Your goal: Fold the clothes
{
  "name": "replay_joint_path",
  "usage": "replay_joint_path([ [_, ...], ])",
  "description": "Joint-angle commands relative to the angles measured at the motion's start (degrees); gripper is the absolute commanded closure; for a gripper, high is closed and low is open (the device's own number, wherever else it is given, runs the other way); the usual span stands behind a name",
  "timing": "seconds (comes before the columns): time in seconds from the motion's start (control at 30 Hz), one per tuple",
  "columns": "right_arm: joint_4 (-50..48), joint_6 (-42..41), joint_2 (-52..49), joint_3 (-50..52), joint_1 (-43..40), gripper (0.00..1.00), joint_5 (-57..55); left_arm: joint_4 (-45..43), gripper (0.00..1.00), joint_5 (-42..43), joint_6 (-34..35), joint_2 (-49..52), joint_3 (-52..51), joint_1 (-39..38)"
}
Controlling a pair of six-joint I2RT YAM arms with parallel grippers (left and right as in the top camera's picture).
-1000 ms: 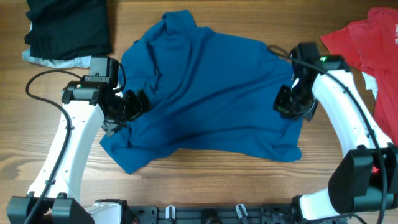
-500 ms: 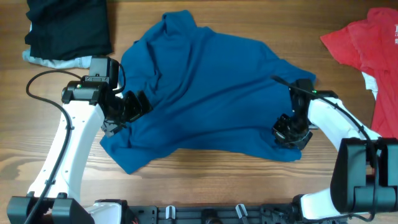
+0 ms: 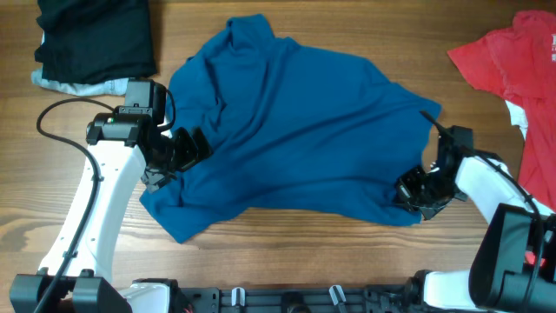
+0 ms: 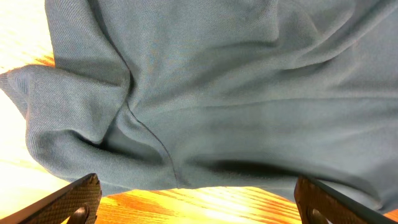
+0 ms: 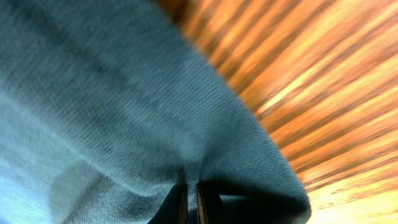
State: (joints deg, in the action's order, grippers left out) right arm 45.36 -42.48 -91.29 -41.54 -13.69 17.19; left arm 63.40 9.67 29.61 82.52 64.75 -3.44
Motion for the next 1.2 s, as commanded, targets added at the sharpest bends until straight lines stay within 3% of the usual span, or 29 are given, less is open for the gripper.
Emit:
replay_joint_path([
  [0.0,1.8,0.3,-3.0,-1.8,-6.4,0.94,-12.0,0.1,0.0,-0.8,-0.9,0.4,0.0,-0.3],
  [0.43,11.9,5.2,-3.0,-15.3,-21.7,0.96,-19.0,0.2,0.0,-1.8,-0.9,0.4,0.0,-0.3],
  [0.53,11.9,16.0,-1.6,-18.6,-21.5,0.96,-8.0,-0.1,0.0,-1.8,-0.9,0.4,0.0,-0.3],
  [0.6,7.6,27.5,0.5,-19.8,-21.2,0.92,8.7,0.0,0.0,-1.8,-0.9,0.4,0.0,-0.3],
  [0.67,2.2,30.3,0.9,-19.8,-19.8,0.83,16.3,0.0,0.0,-1.8,-0.9,0.4,0.0,-0.3],
  [0.9,-14.4,25.9,-5.6,-19.7,-11.4,0.82,8.5,0.1,0.0,-1.8,-0.9,0.4,0.0,-0.3],
  [1.0,-19.7,25.6,-9.9,-19.7,-8.7,0.94,8.2,0.5,0.0,-1.8,-0.9,0.4,0.0,-0.3],
  [1.17,-26.4,24.2,-16.7,-19.8,-6.7,0.96,6.5,0.7,0.0,-1.3,-0.7,0.4,0.0,-0.3],
])
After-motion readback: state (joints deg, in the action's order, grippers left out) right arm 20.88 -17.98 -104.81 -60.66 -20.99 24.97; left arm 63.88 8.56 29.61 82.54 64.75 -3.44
